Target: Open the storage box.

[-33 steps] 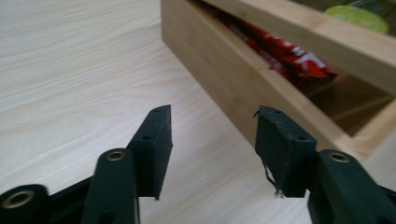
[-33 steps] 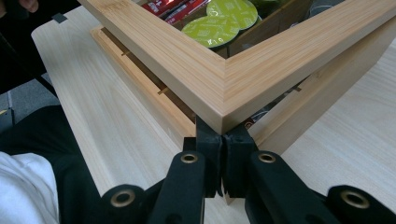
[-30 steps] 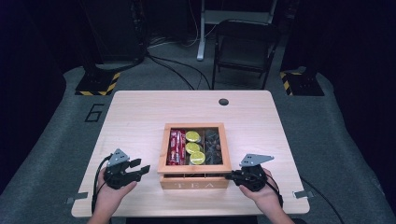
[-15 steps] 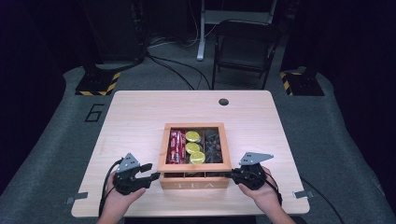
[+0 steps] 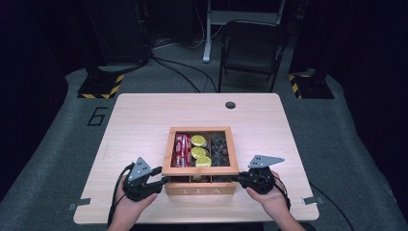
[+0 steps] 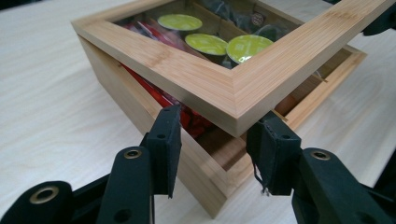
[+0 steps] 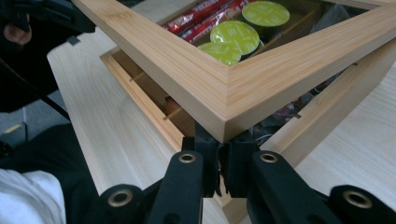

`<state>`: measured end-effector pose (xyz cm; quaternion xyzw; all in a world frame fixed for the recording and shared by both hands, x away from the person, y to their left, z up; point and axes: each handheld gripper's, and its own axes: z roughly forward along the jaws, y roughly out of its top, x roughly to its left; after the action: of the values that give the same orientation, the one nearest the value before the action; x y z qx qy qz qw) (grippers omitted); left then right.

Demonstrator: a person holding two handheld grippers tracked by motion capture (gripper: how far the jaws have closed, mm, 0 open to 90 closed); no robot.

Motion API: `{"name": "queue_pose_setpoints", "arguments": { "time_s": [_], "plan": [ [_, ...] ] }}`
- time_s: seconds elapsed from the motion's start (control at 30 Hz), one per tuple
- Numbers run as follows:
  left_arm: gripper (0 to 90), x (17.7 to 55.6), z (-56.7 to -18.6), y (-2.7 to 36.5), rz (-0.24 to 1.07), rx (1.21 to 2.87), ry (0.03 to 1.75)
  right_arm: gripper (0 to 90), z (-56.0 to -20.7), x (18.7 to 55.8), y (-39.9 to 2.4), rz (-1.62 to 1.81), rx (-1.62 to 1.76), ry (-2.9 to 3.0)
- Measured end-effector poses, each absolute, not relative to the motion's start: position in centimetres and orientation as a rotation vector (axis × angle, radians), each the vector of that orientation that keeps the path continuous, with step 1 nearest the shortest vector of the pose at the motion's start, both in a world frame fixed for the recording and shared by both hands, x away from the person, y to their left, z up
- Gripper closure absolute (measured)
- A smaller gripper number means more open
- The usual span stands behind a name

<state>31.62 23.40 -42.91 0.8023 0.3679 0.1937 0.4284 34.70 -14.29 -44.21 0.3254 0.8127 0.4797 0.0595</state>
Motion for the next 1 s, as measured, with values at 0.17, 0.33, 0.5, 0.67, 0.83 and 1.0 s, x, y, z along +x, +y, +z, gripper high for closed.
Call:
{"name": "queue_pose_setpoints", "arguments": {
  "time_s": [0.17, 0.33, 0.5, 0.67, 0.83, 1.0],
  "plan": [
    [53.8, 31.8, -42.3, 23.4, 0.475, 1.986, 0.929, 81.8, -43.6, 34.6, -14.6, 1.462, 0.989, 2.418],
    [54.1, 31.9, -41.5, 23.4, 0.487, 1.968, 0.917, 73.1, -42.5, 34.3, -14.7, 1.446, 1.006, 2.367],
    [54.0, 32.4, -40.2, 23.5, 0.492, 1.954, 0.921, 63.6, -41.2, 34.3, -14.6, 1.419, 1.004, 2.322],
    [53.9, 32.8, -38.8, 23.3, 0.531, 1.952, 0.911, 61.1, -40.1, 35.1, -14.5, 1.412, 1.011, 2.290],
    [54.0, 33.2, -38.0, 23.3, 0.534, 1.948, 0.910, 56.2, -39.5, 35.3, -14.1, 1.353, 0.994, 2.262],
    [52.1, 33.6, -37.7, 23.2, 0.529, 1.966, 0.909, 53.9, -38.9, 35.7, -14.3, 1.364, 1.007, 2.224]
  ]
}}
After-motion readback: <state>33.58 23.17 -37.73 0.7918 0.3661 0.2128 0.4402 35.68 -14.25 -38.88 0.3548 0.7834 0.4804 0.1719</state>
